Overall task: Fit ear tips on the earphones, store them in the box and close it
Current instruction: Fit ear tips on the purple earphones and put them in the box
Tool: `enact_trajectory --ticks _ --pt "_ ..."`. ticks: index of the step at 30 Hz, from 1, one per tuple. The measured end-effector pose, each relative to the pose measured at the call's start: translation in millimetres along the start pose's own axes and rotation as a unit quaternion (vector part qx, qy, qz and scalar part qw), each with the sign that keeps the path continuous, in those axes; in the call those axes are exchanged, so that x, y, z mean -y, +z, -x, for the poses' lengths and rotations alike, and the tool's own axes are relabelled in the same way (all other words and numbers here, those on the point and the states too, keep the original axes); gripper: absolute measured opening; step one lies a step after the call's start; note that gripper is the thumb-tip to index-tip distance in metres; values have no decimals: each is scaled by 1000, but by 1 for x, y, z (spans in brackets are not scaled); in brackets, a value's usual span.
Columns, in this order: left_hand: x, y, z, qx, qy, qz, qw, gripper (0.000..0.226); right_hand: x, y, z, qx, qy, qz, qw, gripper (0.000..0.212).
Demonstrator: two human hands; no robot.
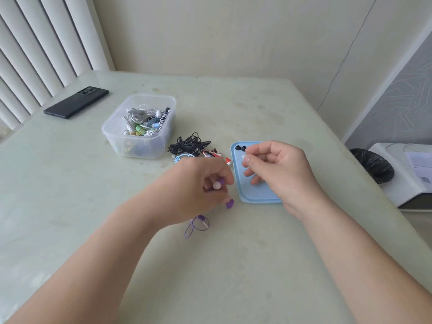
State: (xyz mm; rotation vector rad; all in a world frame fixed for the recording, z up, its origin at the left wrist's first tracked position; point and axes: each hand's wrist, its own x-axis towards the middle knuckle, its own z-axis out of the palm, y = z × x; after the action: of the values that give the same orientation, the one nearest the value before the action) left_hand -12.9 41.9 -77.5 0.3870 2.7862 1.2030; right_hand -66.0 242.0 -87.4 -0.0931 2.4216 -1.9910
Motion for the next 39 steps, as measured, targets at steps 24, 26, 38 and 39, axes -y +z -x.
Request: enact_trajectory --ticks 24,26,38,39 --pt "1 5 -2 54 -25 17 998 18 2 -9 11 85 111 -231 963 7" --pt "0 2 1 66 -20 5 998 14 2 -8 10 86 108 -233 963 6" --pt "-3 -2 5 140 -2 -24 990 18 3 -4 15 107 95 -179 973 7" --pt "-5 -2 5 144 -10 -13 989 21 3 -4 16 109 96 -177 973 7"
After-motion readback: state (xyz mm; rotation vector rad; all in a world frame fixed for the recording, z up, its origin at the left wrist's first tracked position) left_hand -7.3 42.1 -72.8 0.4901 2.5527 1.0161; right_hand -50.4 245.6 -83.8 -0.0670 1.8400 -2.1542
